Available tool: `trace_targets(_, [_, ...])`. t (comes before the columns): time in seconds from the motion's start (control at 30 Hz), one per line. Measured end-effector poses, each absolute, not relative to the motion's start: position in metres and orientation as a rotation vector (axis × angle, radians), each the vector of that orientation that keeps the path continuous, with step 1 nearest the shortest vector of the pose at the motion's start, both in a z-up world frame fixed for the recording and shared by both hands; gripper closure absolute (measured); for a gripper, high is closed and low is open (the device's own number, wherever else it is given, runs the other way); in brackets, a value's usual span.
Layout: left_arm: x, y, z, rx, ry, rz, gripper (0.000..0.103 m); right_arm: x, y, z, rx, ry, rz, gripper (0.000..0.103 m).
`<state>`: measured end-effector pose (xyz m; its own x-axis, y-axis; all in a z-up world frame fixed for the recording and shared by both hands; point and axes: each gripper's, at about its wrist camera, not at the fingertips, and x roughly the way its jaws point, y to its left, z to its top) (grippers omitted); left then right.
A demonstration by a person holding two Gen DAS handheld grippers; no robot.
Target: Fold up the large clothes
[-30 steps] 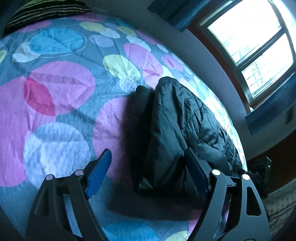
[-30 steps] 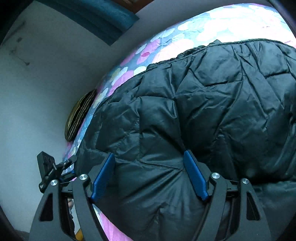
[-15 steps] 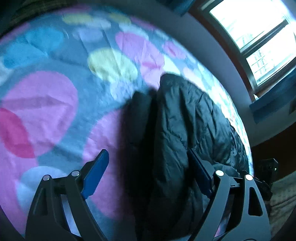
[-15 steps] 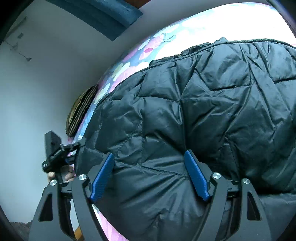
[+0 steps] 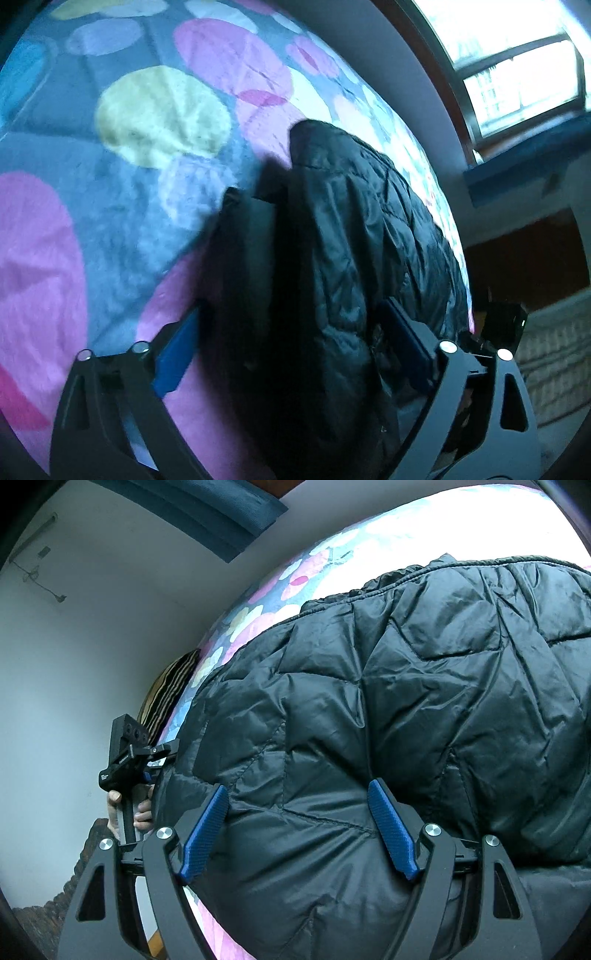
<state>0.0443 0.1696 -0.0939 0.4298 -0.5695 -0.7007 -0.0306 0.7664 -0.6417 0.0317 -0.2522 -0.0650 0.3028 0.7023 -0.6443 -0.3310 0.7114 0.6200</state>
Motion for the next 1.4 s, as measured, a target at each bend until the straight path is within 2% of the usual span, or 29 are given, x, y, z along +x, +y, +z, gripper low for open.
trace_targets(0.2, [0.055, 0.165, -0.094, -0.66, 1.104, -0.383, 0.011, 0.031, -0.252, -0.065, 0.409, 1.055, 0.712, 0.025])
trace_targets(0.23, [0.056, 0.16, -0.094, -0.652, 1.115, -0.4, 0.023, 0.031, -0.252, -0.065, 0.409, 1.055, 0.712, 0.024])
trace_targets(0.3, [0.059, 0.15, -0.096, -0.634, 1.149, -0.424, 0.038, 0.031, -0.251, -0.065, 0.407, 1.055, 0.713, 0.024])
trace_targets(0.37, [0.061, 0.143, -0.095, -0.623, 1.156, -0.429, 0.046, 0.031, -0.251, -0.065, 0.408, 1.054, 0.714, 0.024])
trace_targets(0.43, [0.062, 0.141, -0.088, -0.611, 1.153, -0.438, 0.064, 0.031, -0.251, -0.065, 0.409, 1.054, 0.716, 0.024])
trace_targets(0.53, [0.062, 0.138, -0.071, -0.595, 1.139, -0.445, 0.077, 0.032, -0.251, -0.065, 0.407, 1.055, 0.718, 0.024])
trace_targets(0.7, [0.058, 0.123, -0.037, -0.535, 1.091, -0.461, 0.082, 0.033, -0.25, -0.066, 0.401, 1.058, 0.72, 0.024])
trace_targets(1.1, [0.058, 0.044, 0.047, -0.348, 1.037, -0.546, 0.083, 0.04, -0.254, -0.07, 0.424, 1.071, 0.753, 0.024])
trace_targets(1.4, [0.063, -0.041, 0.077, -0.178, 1.067, -0.558, 0.083, 0.052, -0.262, -0.073, 0.45, 1.102, 0.81, 0.024])
